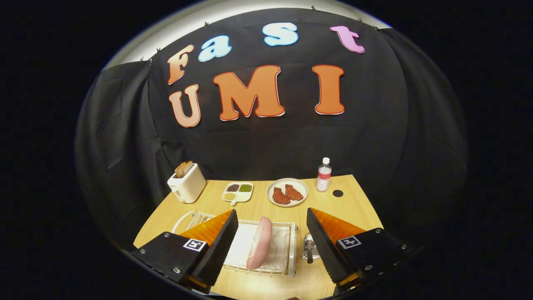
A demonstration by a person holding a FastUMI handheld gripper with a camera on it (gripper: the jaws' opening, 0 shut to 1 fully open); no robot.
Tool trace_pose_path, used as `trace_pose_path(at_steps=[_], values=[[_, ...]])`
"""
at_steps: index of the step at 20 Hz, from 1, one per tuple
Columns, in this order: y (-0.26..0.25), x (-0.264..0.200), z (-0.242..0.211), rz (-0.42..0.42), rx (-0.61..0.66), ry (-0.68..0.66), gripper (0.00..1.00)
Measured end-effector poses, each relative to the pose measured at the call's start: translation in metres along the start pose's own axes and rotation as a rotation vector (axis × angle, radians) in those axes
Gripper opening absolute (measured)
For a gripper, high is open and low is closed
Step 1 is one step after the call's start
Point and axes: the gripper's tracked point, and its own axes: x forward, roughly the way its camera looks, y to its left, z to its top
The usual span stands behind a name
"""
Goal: Take the plate from the dish rack, then take the spoon from the basket and place it into the plate.
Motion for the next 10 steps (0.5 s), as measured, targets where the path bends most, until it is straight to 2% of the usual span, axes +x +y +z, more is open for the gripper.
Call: trace_pose_path(at_steps=[10], values=[[0.016, 0.049, -0.053, 0.057, 0.018, 0.348, 0.96]])
